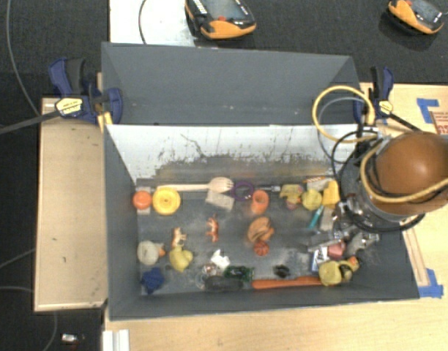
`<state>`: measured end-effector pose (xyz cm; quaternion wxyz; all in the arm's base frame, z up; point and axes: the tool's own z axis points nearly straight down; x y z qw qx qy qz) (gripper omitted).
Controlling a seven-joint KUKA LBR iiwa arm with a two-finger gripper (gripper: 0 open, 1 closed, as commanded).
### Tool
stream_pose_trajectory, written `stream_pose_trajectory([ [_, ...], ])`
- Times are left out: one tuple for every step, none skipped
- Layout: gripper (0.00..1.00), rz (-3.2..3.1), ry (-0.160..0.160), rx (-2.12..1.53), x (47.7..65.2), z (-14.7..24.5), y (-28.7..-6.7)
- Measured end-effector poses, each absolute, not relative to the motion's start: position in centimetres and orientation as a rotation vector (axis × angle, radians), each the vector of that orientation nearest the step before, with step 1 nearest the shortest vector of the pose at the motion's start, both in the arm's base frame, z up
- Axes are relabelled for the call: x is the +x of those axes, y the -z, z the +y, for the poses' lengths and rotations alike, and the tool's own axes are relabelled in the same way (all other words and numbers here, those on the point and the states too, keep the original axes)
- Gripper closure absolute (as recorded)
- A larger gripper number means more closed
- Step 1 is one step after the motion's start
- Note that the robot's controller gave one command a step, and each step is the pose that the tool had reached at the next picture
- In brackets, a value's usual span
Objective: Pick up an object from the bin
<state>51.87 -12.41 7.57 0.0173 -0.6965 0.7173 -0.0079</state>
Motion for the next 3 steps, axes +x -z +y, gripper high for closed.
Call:
stream_pose_trajectory([
  [1.0,2.088,0.009,-2.291,51.4,-13.0,-7.6],
  [1.0,2.091,0.009,-2.289,51.4,-13.0,-7.6],
  [1.0,2.139,-0.002,-2.256,49.7,-12.1,-13.0],
])
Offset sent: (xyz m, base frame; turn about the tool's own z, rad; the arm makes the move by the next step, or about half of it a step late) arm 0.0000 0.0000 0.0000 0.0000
